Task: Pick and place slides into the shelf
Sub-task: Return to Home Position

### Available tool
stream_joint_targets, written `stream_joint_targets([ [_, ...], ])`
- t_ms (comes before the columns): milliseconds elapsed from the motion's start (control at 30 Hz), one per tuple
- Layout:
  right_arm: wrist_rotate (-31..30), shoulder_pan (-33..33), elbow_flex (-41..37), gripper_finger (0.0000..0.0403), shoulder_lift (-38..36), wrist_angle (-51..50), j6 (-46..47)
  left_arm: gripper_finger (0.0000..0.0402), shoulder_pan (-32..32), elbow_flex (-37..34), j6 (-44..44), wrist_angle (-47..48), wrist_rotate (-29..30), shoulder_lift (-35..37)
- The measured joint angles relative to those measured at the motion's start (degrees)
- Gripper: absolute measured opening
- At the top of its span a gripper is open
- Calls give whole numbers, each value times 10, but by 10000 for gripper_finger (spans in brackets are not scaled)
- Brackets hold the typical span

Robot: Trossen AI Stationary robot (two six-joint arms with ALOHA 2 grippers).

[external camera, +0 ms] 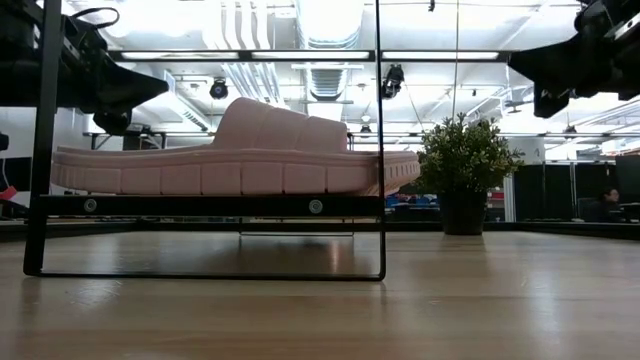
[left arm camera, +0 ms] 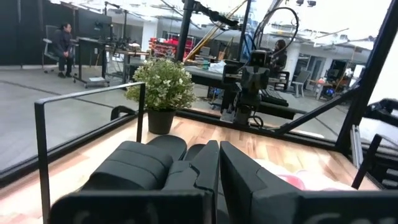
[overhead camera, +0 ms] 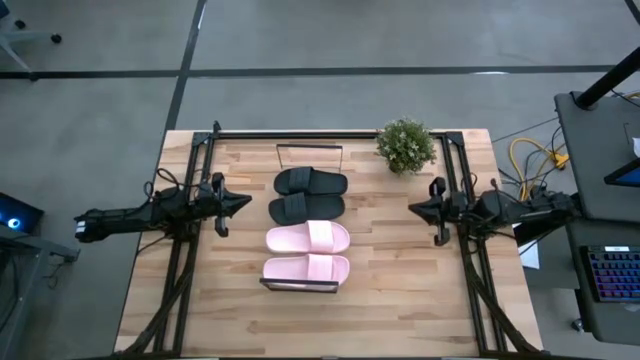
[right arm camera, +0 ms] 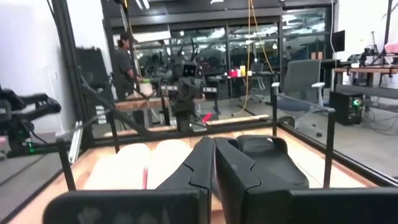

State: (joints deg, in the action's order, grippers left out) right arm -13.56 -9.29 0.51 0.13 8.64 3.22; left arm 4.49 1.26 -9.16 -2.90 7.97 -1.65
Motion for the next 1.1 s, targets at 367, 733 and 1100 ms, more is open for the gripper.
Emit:
stream_joint_targets([
  [367,4,7,0,8,1,-59,24,0,0,0,24,-13,-86,-1],
  [733,-27,7,1,8,6,-61,8,0,0,-7,82,-11,-87,-1],
  [1100,-31,7,1,9,26,-60,-62,0,0,-8,66,-8,-90,-2],
])
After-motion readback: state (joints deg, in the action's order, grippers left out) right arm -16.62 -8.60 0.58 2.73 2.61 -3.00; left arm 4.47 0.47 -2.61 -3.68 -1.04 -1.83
